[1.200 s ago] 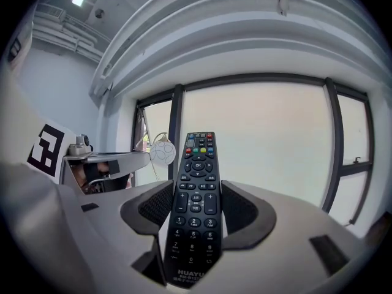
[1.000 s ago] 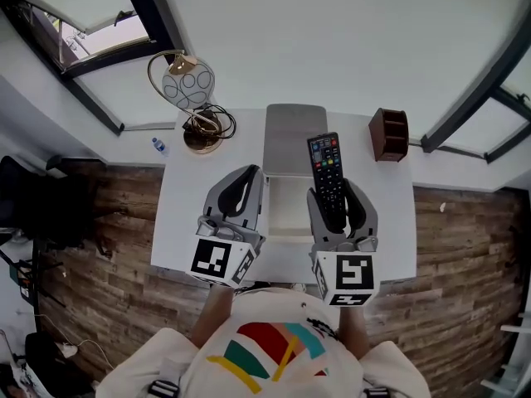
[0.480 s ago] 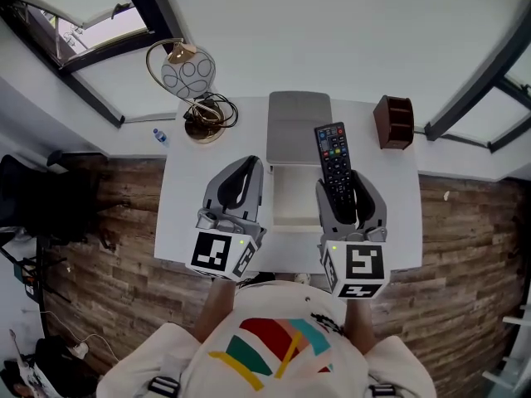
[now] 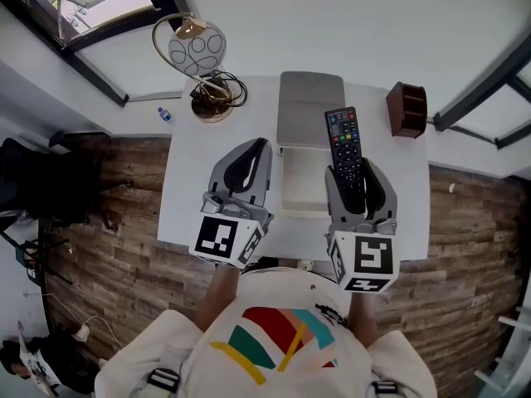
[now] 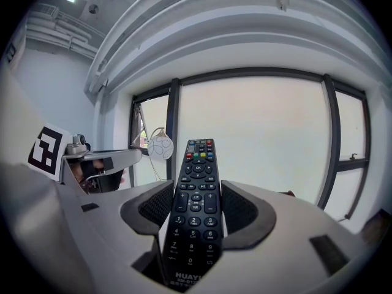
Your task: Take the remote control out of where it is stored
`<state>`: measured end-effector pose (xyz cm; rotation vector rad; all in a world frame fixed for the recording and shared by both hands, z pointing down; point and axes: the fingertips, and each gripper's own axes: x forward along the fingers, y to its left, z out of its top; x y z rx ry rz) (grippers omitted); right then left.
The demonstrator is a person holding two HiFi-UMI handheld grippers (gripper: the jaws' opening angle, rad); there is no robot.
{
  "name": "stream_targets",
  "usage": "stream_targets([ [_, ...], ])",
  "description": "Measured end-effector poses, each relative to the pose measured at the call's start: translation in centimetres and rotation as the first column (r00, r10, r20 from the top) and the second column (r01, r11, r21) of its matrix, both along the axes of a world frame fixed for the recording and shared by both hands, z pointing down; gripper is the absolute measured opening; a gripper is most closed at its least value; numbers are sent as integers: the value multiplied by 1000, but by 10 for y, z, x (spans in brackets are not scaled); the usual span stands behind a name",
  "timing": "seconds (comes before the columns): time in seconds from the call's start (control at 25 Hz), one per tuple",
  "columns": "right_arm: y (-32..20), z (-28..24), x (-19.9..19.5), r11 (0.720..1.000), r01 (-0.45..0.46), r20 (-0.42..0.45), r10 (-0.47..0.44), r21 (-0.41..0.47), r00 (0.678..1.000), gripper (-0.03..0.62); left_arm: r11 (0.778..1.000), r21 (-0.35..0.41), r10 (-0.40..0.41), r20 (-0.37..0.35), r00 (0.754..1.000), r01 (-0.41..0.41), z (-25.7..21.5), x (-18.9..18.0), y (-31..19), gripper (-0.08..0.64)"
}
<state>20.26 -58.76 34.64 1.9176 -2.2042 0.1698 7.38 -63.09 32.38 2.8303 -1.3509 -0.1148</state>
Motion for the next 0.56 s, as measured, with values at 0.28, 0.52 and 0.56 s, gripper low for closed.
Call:
stream_targets([
  [0.28, -2, 5, 3, 1000, -15, -1, 15, -13, 1000, 247, 1000, -3, 4, 5, 1000, -4, 1, 1, -2, 21],
  [0.52, -3, 7, 4, 1000, -26, -15, 26, -12, 1000, 247, 1000, -9, 8, 5, 1000, -8, 4, 1, -4, 21],
  [0.56, -3, 7, 4, 1000, -28, -17, 28, -12, 999, 247, 1000, -9, 9, 5, 1000, -9, 4, 2, -5, 21],
])
